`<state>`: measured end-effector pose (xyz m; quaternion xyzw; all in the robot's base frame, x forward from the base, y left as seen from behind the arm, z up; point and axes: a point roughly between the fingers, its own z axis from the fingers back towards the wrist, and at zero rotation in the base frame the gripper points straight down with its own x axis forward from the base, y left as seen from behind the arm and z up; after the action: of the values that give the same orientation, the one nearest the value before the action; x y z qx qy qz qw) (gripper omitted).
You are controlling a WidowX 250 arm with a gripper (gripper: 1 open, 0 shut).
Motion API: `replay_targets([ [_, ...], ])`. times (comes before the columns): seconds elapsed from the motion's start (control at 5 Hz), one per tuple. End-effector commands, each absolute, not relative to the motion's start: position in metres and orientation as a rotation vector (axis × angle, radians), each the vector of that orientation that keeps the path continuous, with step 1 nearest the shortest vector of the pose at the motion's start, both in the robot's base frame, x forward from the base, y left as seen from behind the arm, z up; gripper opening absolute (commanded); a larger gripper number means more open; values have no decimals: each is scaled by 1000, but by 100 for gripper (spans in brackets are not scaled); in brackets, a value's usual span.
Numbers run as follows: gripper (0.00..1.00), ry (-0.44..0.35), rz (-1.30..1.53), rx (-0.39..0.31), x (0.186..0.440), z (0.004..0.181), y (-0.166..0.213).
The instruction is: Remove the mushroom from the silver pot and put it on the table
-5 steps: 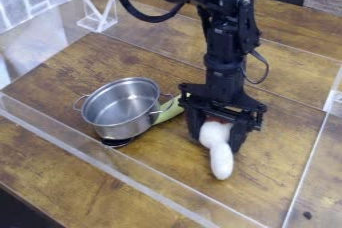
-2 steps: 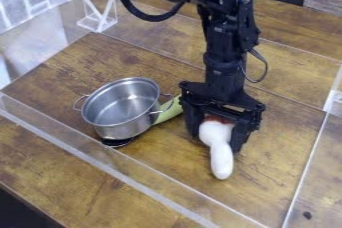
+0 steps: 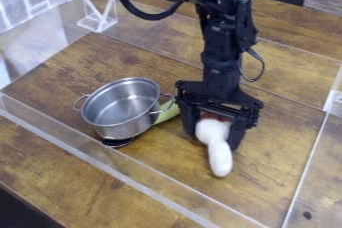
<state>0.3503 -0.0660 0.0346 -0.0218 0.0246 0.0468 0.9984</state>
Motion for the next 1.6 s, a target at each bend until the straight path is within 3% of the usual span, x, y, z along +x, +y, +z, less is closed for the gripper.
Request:
replay_targets([
  [0.0,100,-83,113,-53,363,96,-58],
  [0.2,100,-137,111,-47,357,141,-41],
  [0.4,100,-141,111,-39,353,151,-33],
  [0.6,100,-143,93,-40,349,148,-22],
  [0.8,0,-143,76,-45,344,145,-11],
  [1.0,0,-139,-2,-58,341,144,-19],
  [1.4,0,-152,-58,-59,334,160,-47],
])
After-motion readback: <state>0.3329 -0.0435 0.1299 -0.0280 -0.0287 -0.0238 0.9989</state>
